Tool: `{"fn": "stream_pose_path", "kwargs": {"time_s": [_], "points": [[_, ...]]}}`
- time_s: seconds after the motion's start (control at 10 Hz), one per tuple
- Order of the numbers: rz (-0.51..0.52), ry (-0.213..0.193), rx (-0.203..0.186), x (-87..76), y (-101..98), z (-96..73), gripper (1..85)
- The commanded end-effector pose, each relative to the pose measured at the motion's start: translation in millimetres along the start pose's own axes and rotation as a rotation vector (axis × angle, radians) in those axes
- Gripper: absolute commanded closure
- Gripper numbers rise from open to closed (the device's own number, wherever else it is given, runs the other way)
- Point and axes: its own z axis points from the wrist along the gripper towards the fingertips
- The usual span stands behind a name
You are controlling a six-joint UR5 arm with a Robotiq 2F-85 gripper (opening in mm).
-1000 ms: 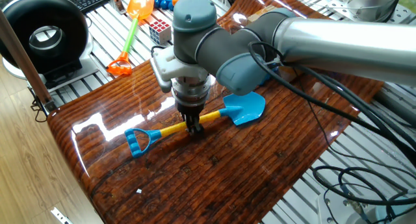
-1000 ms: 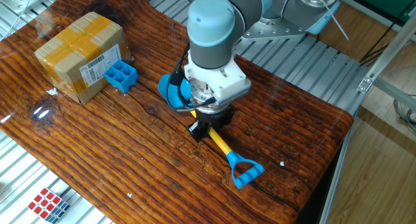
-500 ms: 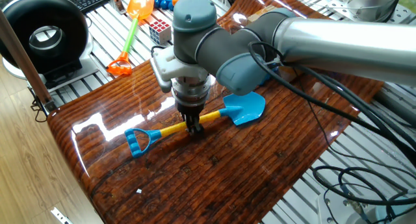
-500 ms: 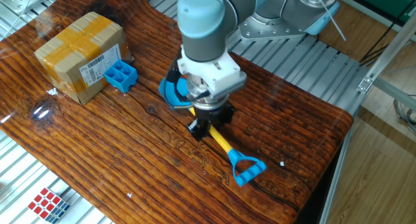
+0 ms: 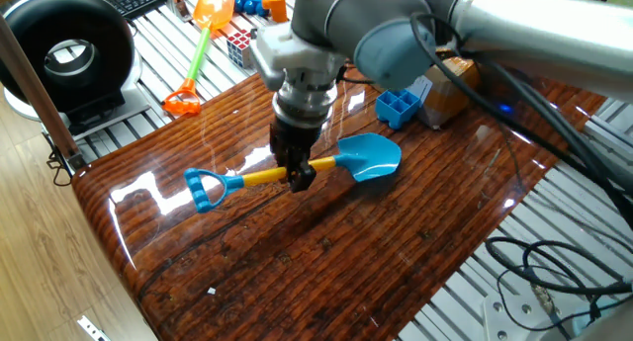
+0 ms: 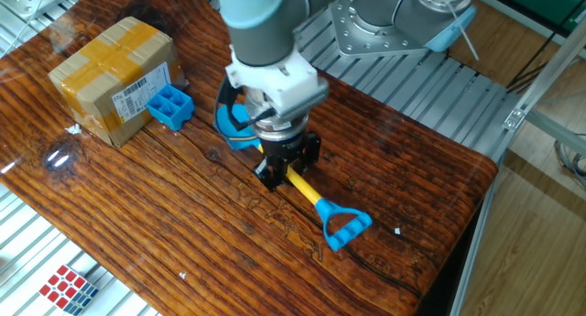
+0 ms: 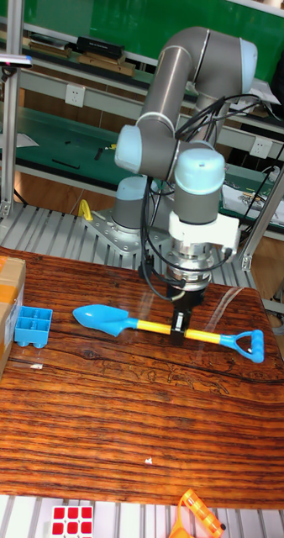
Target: Use a shovel to scoop up an object
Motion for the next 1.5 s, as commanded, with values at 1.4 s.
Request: {"fn": "stream_pose_path", "kwargs": {"time_s": [1.4], "points": [[-0.261, -0.064, -0.034, 17.3, -25.1, -12.4, 84.7]]}}
